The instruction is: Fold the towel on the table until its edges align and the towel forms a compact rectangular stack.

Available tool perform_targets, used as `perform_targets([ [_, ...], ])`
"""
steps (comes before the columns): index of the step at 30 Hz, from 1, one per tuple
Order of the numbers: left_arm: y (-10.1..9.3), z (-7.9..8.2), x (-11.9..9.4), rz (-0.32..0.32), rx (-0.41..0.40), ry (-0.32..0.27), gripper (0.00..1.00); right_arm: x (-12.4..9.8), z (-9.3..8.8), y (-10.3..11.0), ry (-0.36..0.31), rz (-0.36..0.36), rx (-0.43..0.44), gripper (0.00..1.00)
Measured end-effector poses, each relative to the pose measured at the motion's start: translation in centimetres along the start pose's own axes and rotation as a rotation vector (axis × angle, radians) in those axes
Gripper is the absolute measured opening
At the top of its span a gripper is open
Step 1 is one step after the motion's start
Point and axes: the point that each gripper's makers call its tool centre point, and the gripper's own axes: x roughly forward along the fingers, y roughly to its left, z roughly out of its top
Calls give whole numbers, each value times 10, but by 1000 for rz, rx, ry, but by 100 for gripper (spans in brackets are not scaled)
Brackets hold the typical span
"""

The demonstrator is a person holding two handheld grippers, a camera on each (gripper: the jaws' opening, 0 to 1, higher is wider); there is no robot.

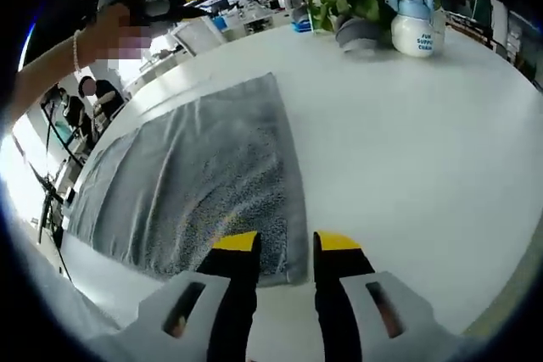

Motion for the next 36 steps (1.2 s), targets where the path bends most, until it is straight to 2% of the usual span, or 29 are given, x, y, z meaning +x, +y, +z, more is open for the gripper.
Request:
perform_targets([
  [2, 5, -6, 6, 23, 37, 14, 54, 1, 1, 0, 9, 6, 16, 21],
  [5, 14, -19, 16, 55, 80, 52, 53, 2, 0, -2, 23, -11, -7, 18],
  [11, 19, -40, 36, 47, 63, 86, 51, 2, -1, -2, 49, -10, 7, 15],
  [15, 22, -51, 49, 44, 63, 109, 49, 2, -3, -3, 70, -33, -45, 12],
  [20, 26, -68, 63, 33, 69, 145, 49, 2, -3, -1, 70, -30, -47, 15],
  [23, 30, -83, 72, 35, 96, 181, 49, 2, -4, -3, 86, -54, -105, 12],
  [27, 36, -95, 82, 37, 87, 206, 48, 3, -5, -3, 104, -63, -141, 12],
  [32, 38, -103, 88, 28, 94, 226, 45, 2, -6, -2, 123, -63, -135, 12],
  [36, 34, -109, 93, 1, 110, 241, 39, -1, -9, -3, 136, -67, -130, 10],
])
